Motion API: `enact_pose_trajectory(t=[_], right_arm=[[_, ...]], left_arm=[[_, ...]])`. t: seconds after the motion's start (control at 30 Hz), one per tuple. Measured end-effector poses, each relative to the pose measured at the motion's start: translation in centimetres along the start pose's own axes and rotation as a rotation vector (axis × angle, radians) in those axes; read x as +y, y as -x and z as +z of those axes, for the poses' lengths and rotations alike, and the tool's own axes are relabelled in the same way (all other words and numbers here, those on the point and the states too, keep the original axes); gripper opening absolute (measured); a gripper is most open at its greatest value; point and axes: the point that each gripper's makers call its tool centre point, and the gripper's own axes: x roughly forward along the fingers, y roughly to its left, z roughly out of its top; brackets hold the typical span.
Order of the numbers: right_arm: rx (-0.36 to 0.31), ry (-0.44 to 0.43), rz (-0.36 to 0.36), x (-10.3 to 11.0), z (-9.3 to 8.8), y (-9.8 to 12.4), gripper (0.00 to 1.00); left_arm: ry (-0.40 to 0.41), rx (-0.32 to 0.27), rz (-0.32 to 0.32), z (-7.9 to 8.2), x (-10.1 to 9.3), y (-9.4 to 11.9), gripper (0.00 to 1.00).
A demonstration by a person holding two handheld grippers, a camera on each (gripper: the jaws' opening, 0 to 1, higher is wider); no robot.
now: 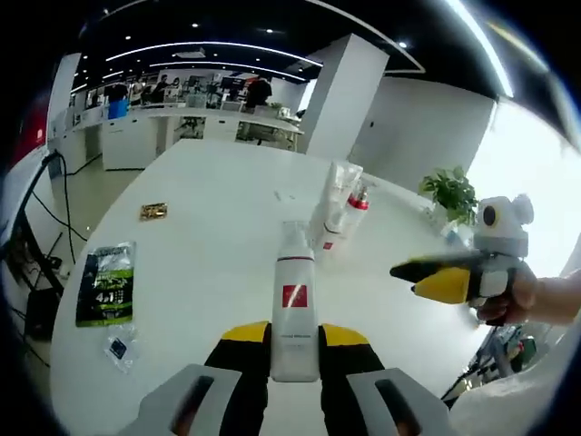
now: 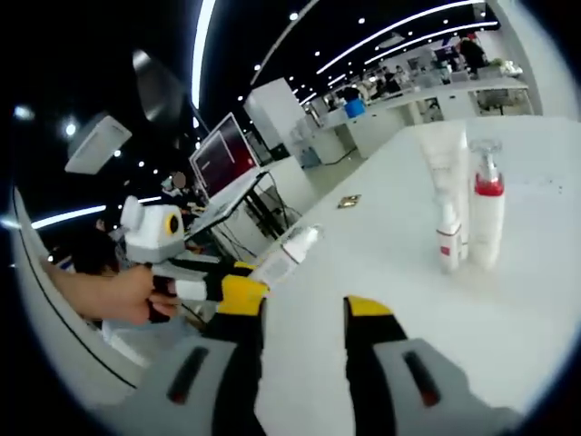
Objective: Arrange the skincare products in the storage area until every visible bottle or jar stands upright without overlapping.
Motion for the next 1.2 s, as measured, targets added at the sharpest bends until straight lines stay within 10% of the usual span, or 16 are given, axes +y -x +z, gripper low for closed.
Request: enact_pose_trajectory(t=[0.67,1.2], right_arm=[[-0.125,-0.107,0.08,2.2,4.0,2.3,0.44],[-0.016,-0.297,0.092,1.6,2.3,0.7,0.45]], left_arm=[[-0.059,-0.08,-0.104,1.3,-5.3,2.0,0.2],[-0.182,-0.087,-0.164,1.5,-8.4,1.1,0.2]])
